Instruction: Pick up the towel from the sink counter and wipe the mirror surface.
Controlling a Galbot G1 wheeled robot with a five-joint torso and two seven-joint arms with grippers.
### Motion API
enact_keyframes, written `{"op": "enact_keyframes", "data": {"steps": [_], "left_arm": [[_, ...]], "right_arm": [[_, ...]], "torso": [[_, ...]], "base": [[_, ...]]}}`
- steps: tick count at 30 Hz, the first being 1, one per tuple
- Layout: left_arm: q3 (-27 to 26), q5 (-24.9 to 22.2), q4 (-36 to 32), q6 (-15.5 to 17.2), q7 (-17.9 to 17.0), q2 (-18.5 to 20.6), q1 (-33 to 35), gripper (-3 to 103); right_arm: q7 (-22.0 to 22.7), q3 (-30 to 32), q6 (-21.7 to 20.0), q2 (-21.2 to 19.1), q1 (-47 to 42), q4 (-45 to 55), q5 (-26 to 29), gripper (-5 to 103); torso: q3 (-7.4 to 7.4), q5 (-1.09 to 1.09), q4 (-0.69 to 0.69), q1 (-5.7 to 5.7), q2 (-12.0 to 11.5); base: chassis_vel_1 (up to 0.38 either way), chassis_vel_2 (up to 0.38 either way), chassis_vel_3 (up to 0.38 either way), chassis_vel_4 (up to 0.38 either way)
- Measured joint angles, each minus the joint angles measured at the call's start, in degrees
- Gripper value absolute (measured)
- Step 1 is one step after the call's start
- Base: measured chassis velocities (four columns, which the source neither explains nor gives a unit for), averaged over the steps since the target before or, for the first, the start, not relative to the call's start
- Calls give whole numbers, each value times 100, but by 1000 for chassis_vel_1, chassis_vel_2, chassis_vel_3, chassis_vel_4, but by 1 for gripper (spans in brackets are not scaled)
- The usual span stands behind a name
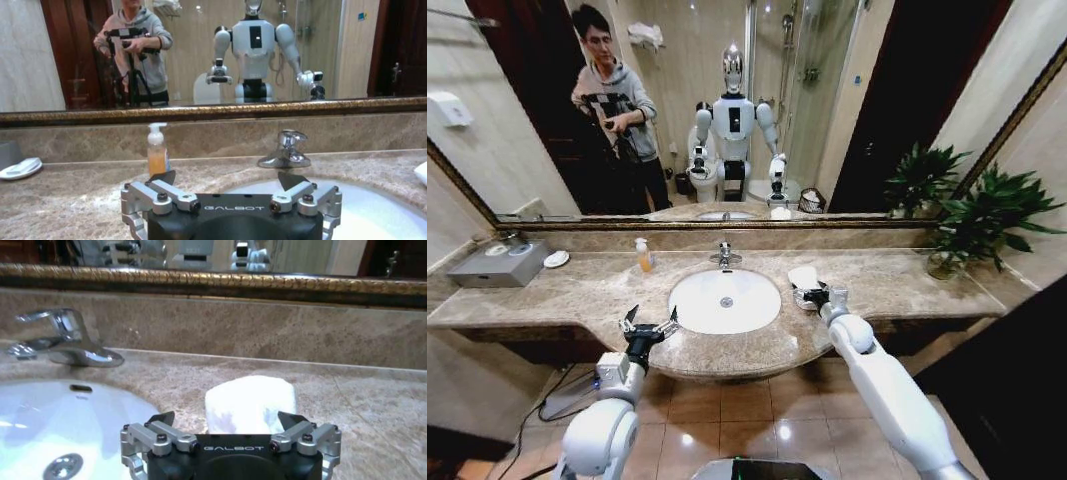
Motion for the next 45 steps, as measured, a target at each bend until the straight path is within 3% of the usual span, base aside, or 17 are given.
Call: {"op": "enact_keyframes", "data": {"steps": [19, 20, 23, 27, 29, 33, 36, 37, 40, 42, 45], "left_arm": [[0, 0, 0, 0, 0, 0, 0, 100], [0, 0, 0, 0, 0, 0, 0, 100], [0, 0, 0, 0, 0, 0, 0, 100], [0, 0, 0, 0, 0, 0, 0, 100], [0, 0, 0, 0, 0, 0, 0, 100], [0, 0, 0, 0, 0, 0, 0, 100], [0, 0, 0, 0, 0, 0, 0, 100], [0, 0, 0, 0, 0, 0, 0, 100], [0, 0, 0, 0, 0, 0, 0, 100], [0, 0, 0, 0, 0, 0, 0, 100], [0, 0, 0, 0, 0, 0, 0, 100]], "right_arm": [[-572, 26, 25, 78, 411, -889, -297, 103], [-593, 47, 15, 68, 408, -908, -304, 95], [-606, 70, -13, 61, 388, -927, -310, 90], [-626, 99, -64, 44, 359, -947, -324, 68], [-631, 101, -77, 32, 352, -947, -324, 68], [-638, 112, -95, 9, 322, -924, -323, 51], [-638, 113, -96, 7, 316, -917, -322, 51], [-638, 120, -99, -9, 282, -878, -315, 35], [-638, 126, -99, -22, 258, -842, -298, 30], [-622, 131, -99, -25, 236, -794, -244, 20], [-593, 131, -104, -27, 205, -711, -186, 19]], "torso": [[0, 1, -1, 1, 0], [0, 0, -1, 2, 0], [0, 0, -2, 1, 0], [0, 0, -1, 1, 0], [0, 1, -1, 1, 0], [0, 0, -1, 1, 0], [0, 0, -1, 1, 0], [0, 0, -1, 1, 0], [0, 0, -1, 1, 0], [0, 0, -2, 1, 0], [1, 1, -2, 1, 0]], "base": [[0, 0, 0, 0], [0, 0, 0, 0], [0, 0, 0, 0], [0, 0, 0, 0], [0, 0, 0, 0], [0, 0, 0, 0], [0, 0, 0, 0], [0, 0, 0, 0], [0, 0, 0, 0], [0, 0, 0, 0], [0, 0, 0, 0]]}}
